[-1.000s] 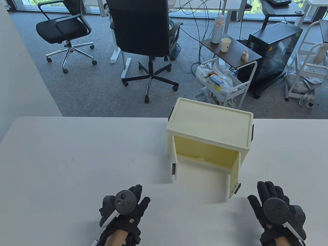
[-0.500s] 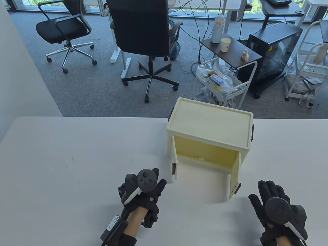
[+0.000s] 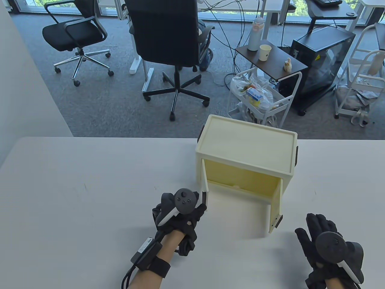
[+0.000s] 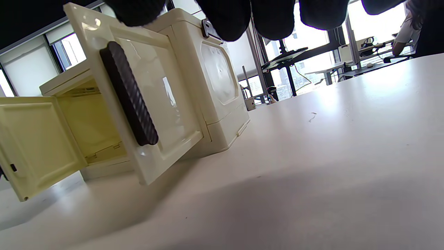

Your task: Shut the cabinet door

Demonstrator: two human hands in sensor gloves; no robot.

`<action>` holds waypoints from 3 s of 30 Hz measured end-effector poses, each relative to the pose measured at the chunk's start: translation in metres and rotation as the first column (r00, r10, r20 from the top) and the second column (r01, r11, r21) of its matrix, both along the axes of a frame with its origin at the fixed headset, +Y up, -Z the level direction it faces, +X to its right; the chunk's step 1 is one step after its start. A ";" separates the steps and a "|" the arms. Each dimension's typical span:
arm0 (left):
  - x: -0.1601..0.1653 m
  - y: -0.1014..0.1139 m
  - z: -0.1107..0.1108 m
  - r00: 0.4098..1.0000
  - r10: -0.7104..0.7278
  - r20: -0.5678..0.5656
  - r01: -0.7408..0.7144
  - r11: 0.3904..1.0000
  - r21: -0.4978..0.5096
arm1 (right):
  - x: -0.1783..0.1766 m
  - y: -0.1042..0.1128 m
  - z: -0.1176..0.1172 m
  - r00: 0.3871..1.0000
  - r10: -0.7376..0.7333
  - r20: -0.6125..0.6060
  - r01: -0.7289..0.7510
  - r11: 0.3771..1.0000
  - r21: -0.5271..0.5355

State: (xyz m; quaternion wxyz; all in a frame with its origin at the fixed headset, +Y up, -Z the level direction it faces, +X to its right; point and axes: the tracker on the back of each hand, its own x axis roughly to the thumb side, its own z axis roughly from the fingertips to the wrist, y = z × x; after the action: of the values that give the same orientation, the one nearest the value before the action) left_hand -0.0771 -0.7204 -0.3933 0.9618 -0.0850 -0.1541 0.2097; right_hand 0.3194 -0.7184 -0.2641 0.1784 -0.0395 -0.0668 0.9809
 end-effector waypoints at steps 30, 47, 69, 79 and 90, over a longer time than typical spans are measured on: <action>0.118 0.003 -0.071 0.997 -0.067 -0.022 0.067 0.997 -0.028 | 0.016 0.004 0.009 0.990 -0.119 0.079 0.119 0.993 0.009; 0.076 0.008 -0.035 0.999 -0.035 -0.012 0.034 0.999 -0.028 | 0.007 -0.001 0.008 0.991 -0.118 0.066 0.119 0.993 -0.018; -0.061 0.008 0.056 0.979 0.108 -0.170 -0.104 0.994 0.034 | -0.010 -0.005 0.001 0.998 -0.067 0.002 0.067 0.996 -0.057; -0.098 0.007 0.080 0.960 0.162 -0.227 -0.153 0.987 0.058 | -0.027 -0.003 0.001 0.997 -0.032 -0.065 0.029 0.999 -0.045; -0.109 0.011 0.083 0.945 0.230 -0.232 -0.218 0.973 0.077 | -0.046 -0.013 -0.007 0.994 0.047 -0.101 -0.053 0.997 -0.058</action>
State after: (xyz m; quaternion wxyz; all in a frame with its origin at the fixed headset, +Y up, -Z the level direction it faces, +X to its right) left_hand -0.1862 -0.7092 -0.3099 0.9450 -0.0170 -0.0506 0.3226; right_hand 0.2735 -0.7316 -0.2713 0.1557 0.0056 -0.0291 0.9874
